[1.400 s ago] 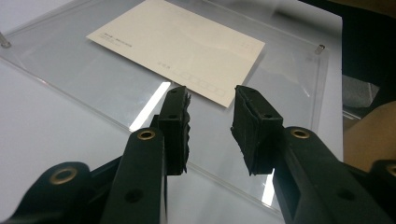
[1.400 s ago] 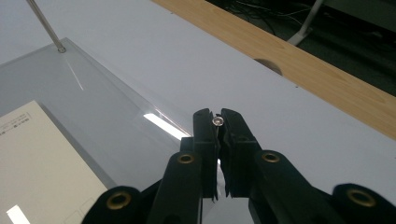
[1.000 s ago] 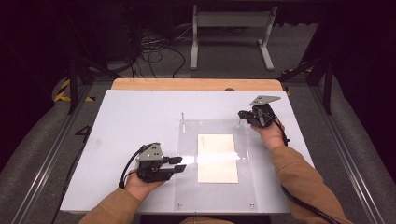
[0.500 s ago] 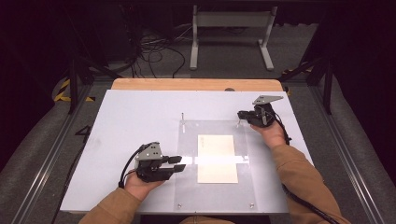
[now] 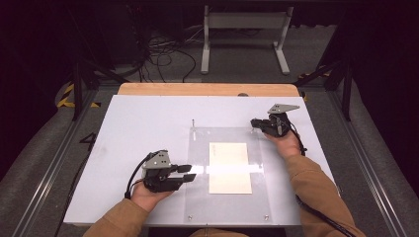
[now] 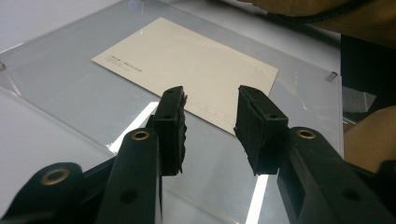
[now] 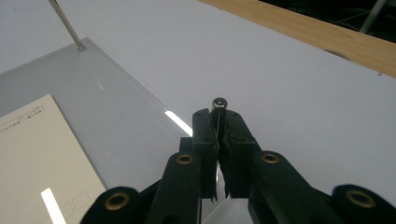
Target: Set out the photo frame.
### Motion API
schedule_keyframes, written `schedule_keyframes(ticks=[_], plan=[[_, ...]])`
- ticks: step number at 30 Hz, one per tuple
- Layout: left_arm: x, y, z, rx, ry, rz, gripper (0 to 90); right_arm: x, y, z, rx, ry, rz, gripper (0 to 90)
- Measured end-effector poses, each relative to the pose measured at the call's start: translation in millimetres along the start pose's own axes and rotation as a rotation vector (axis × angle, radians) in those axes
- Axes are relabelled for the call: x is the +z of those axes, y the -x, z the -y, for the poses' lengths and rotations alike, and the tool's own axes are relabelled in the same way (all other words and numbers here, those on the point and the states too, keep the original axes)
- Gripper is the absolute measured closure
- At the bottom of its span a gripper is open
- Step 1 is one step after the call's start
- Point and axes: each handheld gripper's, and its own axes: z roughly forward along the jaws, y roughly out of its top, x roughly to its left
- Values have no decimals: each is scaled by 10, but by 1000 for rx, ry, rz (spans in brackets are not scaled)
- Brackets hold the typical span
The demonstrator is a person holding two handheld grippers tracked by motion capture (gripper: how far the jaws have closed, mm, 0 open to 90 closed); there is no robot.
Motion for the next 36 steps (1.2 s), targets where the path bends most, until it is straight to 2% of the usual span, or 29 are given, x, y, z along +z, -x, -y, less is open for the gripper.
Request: schedule_keyframes(ticks=[1,3,10,15,20,24,26,32,36], plan=[[9,13,-1,-3,4,10,617,0,-4,0,3,0,1,847],[12,19,-5,15,-4,6,612,2,-9,-1,-3,-1,8,849],[8,64,11,6,-6,9,606,7,-29,0,30,-1,27,852],[-9,68,3,14,-7,6,606,14,-24,-31,76,-25,32,855],[-13,78,0,12,-5,7,608,30,-23,-60,142,-45,43,854],[-35,57,0,29,-6,2,603,41,-9,-80,173,-59,43,852],[-48,54,6,20,-4,2,596,49,-8,-88,185,-62,47,852],[-93,41,42,2,-17,-4,544,69,10,-100,227,-67,51,852],[-151,26,53,1,-11,-7,454,88,29,-116,249,-69,53,852]])
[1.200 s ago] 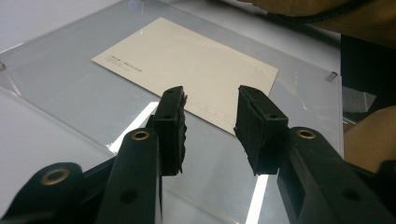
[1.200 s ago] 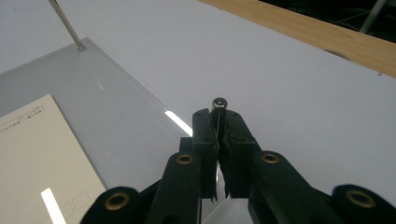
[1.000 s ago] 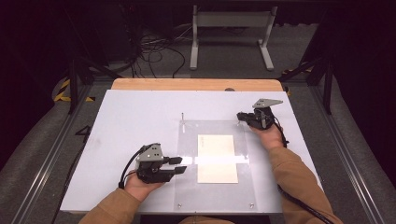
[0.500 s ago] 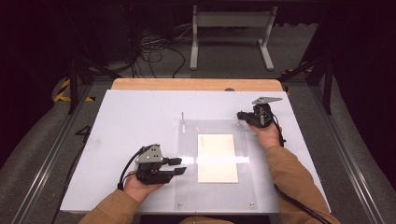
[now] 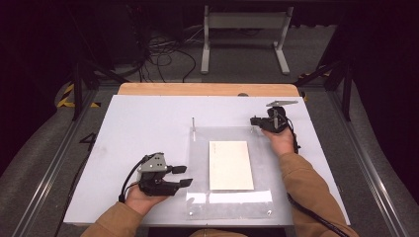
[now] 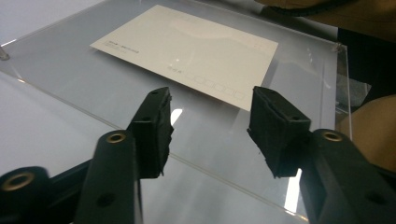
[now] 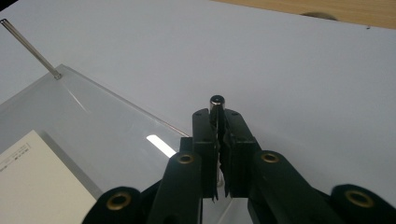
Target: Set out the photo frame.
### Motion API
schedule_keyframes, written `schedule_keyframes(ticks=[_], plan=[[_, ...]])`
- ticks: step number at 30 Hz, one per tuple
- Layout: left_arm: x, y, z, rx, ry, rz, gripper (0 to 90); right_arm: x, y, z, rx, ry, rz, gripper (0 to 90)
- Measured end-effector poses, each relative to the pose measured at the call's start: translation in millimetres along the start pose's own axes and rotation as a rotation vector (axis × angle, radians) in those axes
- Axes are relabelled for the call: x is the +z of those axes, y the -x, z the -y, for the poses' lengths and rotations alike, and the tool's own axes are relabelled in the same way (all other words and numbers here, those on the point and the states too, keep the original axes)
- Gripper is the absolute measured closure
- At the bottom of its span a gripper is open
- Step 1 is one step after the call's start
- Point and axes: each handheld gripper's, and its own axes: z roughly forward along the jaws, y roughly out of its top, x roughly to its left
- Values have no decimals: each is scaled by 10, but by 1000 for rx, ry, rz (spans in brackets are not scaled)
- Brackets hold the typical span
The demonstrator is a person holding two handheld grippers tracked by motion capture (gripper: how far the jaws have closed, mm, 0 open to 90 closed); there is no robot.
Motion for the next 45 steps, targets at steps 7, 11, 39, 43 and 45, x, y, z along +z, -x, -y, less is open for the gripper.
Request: schedule_keyframes(ticks=[7,11,39,43,45], plan=[[-58,34,50,22,-3,5,350,13,17,-37,35,-21,-5,851],[-74,54,99,47,-18,-5,322,19,16,-65,48,-39,1,851],[58,52,261,142,-204,-145,253,33,45,-99,101,-61,-11,844],[114,72,252,145,-195,-154,215,37,53,-98,106,-59,-16,844],[137,85,233,156,-178,-168,173,37,56,-100,107,-62,-19,842]])
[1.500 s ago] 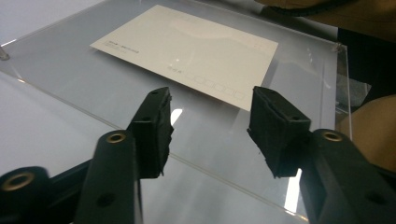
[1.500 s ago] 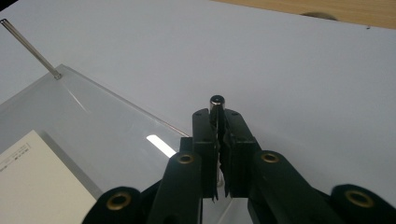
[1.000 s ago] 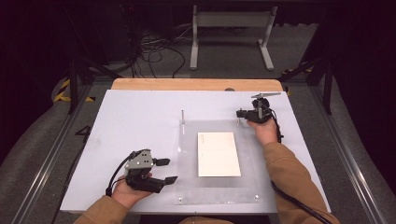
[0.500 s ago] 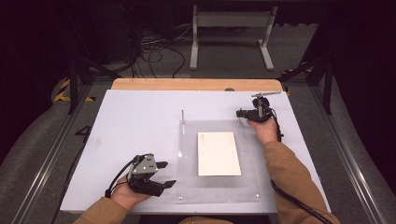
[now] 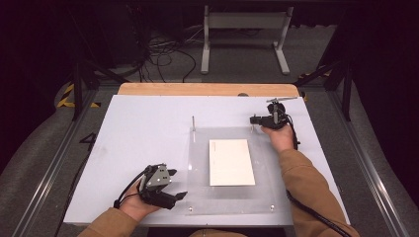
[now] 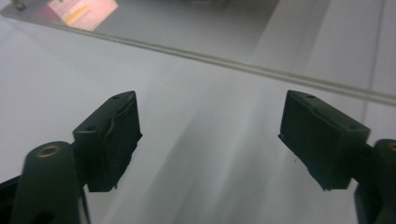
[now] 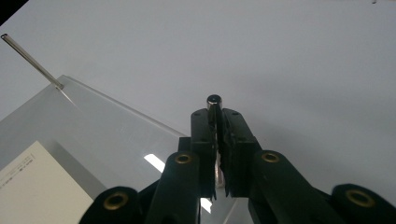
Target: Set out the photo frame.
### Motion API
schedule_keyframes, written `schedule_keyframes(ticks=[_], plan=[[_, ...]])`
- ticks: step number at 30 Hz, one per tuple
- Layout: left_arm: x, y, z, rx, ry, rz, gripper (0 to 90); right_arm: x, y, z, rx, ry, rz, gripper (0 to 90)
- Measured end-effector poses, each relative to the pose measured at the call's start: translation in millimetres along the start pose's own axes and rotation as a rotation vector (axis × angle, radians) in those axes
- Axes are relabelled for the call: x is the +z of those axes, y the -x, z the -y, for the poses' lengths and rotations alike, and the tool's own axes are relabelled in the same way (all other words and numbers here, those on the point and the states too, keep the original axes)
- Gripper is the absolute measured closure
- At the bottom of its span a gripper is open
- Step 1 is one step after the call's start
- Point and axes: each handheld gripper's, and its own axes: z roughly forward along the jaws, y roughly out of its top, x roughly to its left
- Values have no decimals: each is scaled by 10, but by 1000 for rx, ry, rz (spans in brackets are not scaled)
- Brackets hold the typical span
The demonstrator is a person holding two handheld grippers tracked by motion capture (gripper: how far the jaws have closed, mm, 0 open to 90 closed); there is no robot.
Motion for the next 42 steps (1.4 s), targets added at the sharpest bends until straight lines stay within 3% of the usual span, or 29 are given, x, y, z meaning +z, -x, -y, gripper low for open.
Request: schedule_keyframes(ticks=[6,8,13,22,25,30,34,36,37,39,42], plan=[[-5,41,-32,42,46,-41,169,4,8,-5,17,-1,-5,841],[-31,58,-46,75,72,-77,171,6,8,-7,19,-2,-4,842],[-74,81,-74,86,144,-112,186,15,23,-12,34,2,-6,842],[2,108,-200,112,236,-106,201,29,33,-24,64,2,-4,843],[47,155,-268,149,261,-100,213,36,30,-24,70,5,1,843],[28,141,-290,143,294,-110,242,34,45,-17,71,11,-10,843],[10,109,-282,123,304,-116,265,33,44,3,22,28,-11,842],[5,105,-284,132,299,-110,295,19,53,19,-14,38,-15,827],[6,111,-283,136,298,-120,298,0,45,36,-63,54,0,761],[15,139,-288,180,288,-147,292,-62,35,66,-143,94,10,630],[28,178,-307,199,286,-139,295,-234,26,126,-196,132,13,553]])
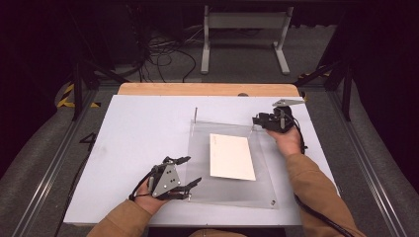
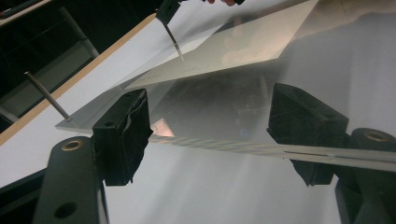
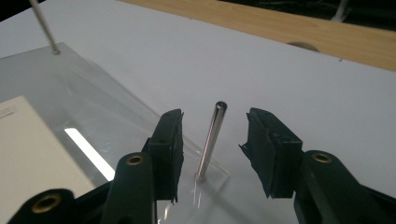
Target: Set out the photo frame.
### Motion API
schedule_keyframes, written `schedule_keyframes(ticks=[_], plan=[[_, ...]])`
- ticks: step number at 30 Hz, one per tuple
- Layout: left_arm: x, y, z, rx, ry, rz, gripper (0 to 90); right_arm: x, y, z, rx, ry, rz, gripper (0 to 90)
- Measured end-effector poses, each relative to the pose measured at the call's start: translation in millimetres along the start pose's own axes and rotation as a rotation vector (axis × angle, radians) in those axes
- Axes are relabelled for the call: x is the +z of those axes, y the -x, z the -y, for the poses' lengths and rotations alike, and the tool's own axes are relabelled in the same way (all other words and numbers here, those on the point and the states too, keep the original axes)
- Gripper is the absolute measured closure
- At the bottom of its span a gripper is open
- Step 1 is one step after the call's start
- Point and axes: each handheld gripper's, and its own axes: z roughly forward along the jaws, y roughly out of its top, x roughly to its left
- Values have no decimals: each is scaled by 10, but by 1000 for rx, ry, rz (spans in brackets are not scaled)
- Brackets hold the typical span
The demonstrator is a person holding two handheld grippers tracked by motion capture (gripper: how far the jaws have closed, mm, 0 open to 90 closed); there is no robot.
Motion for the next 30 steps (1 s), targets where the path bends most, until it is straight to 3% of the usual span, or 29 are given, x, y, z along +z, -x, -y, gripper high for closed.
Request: schedule_keyframes(ticks=[4,7,8,9,12,13,19,23,27,30], plan=[[13,6,-31,-5,5,14,320,-288,-22,120,-27,42,-1,435],[15,10,-46,-6,6,7,324,-548,-54,275,-71,54,5,393],[15,10,-46,-6,6,7,325,-548,-54,275,-71,54,5,393],[15,8,-52,-7,6,4,325,-707,-106,403,-138,42,8,374],[16,-5,-65,-19,12,4,329,-878,-207,574,-238,23,5,366],[16,-5,-65,-19,12,4,331,-878,-207,574,-238,23,5,366],[9,-59,-85,-70,22,11,344,-1148,-467,875,-445,-20,-17,372],[-2,-77,-85,-89,22,10,358,-1222,-612,932,-514,-10,-10,312],[-4,-79,-90,-85,19,8,361,-1228,-819,950,-598,14,-33,261],[-2,-71,-92,-83,19,7,362,-1236,-899,944,-630,34,-38,249]])
